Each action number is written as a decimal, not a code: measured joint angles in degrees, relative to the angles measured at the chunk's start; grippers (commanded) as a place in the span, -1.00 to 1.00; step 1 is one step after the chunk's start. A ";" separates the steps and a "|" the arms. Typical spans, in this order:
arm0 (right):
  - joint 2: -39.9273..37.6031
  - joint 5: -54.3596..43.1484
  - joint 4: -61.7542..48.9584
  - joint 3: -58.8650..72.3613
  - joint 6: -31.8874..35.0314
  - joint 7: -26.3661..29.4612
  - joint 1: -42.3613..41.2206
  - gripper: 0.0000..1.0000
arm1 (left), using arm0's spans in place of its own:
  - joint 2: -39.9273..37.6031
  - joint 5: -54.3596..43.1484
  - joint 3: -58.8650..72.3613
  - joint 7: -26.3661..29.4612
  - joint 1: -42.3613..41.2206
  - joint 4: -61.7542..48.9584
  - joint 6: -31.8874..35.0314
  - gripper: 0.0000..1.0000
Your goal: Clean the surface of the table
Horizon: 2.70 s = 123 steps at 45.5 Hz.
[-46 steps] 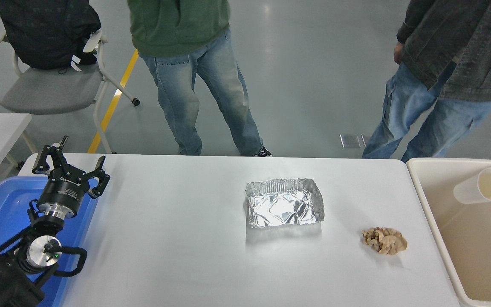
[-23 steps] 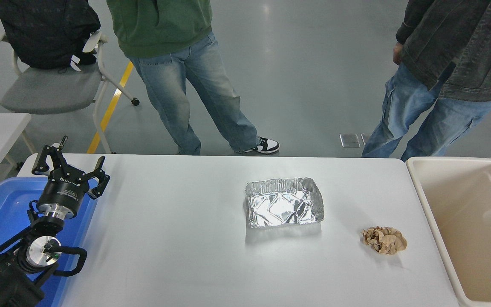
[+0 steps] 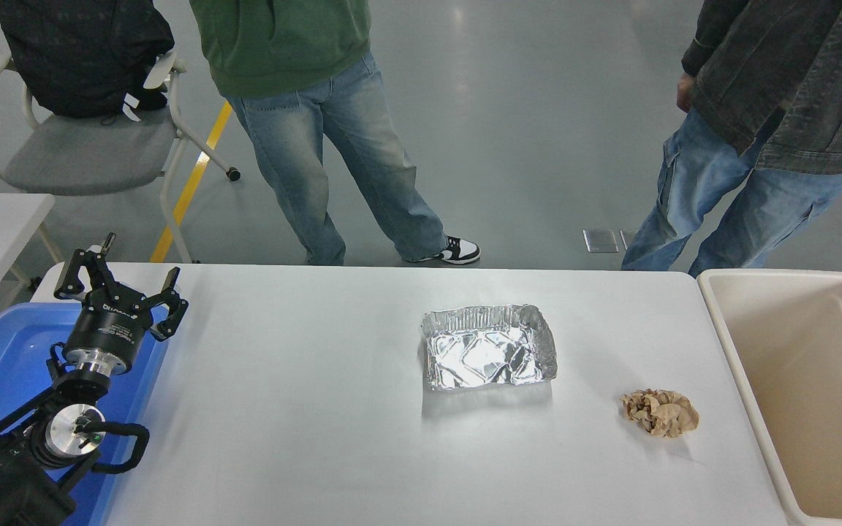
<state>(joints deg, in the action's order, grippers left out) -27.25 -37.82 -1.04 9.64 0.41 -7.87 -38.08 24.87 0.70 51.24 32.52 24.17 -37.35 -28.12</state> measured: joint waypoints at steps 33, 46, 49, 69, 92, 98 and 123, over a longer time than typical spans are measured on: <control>1.99 6.17 -2.75 1.19 -5.04 1.66 -0.31 0.95 | 0.00 0.00 0.00 0.00 0.00 0.00 0.00 0.98; 0.50 17.15 -2.76 0.10 -3.45 1.61 -1.86 0.95 | 0.00 0.00 0.00 0.00 0.00 0.00 0.00 0.98; 0.29 20.27 -2.72 -0.03 -2.45 1.61 -2.34 0.95 | 0.00 0.00 0.00 0.00 0.00 0.00 0.00 0.98; -1.44 32.37 -1.37 -5.43 3.20 1.55 -5.68 0.96 | 0.00 0.00 0.00 0.00 0.00 0.00 0.00 0.98; -5.46 33.51 26.61 -46.50 6.61 0.74 -0.66 0.97 | 0.00 -0.01 0.00 0.01 0.01 0.00 0.00 0.98; -3.17 33.77 30.66 -53.06 6.77 0.68 0.75 0.97 | 0.00 0.00 0.00 0.00 0.00 0.00 0.00 0.98; 2.85 38.30 34.09 -63.41 11.75 -0.71 3.09 0.97 | 0.00 -0.01 0.00 0.00 0.00 0.00 0.00 0.98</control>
<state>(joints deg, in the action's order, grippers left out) -24.40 0.48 33.05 -53.77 12.16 -8.58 -34.99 24.87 0.70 51.24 32.52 24.17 -37.35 -28.13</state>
